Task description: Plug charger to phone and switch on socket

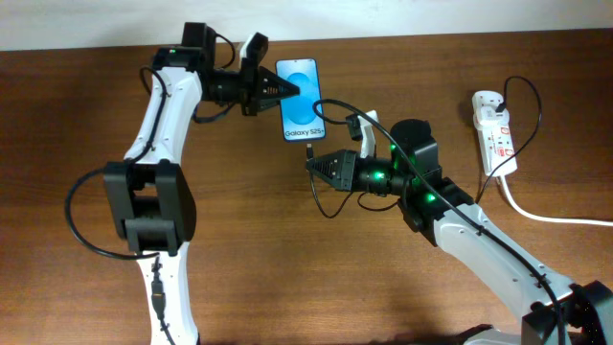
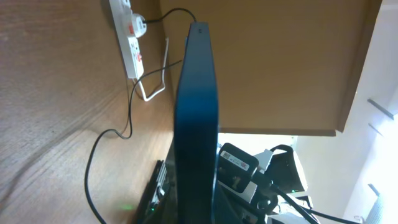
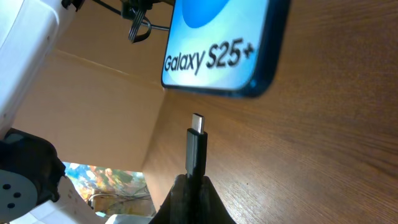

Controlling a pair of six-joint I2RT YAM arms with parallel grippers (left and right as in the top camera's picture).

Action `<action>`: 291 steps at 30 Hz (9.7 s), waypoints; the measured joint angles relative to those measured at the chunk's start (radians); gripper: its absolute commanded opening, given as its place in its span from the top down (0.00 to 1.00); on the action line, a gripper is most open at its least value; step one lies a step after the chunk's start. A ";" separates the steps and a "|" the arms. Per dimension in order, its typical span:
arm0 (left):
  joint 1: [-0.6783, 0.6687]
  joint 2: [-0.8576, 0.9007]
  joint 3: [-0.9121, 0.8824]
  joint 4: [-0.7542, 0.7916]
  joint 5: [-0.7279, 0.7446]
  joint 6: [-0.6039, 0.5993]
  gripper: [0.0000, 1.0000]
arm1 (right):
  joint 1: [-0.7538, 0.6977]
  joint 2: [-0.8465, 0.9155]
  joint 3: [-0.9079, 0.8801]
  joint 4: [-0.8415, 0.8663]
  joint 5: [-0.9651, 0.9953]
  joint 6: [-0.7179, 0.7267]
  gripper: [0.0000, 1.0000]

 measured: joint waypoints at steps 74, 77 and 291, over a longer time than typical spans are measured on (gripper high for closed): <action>-0.040 0.000 0.000 0.005 0.028 0.023 1.00 | -0.036 0.000 -0.001 0.002 -0.035 0.000 0.96; -0.043 0.000 0.000 0.008 0.028 0.023 1.00 | -0.047 0.000 -0.003 0.000 -0.051 0.000 0.96; -0.014 -0.004 0.859 -0.495 -1.321 -0.136 0.01 | -1.192 0.314 0.554 -0.707 0.278 -0.497 0.01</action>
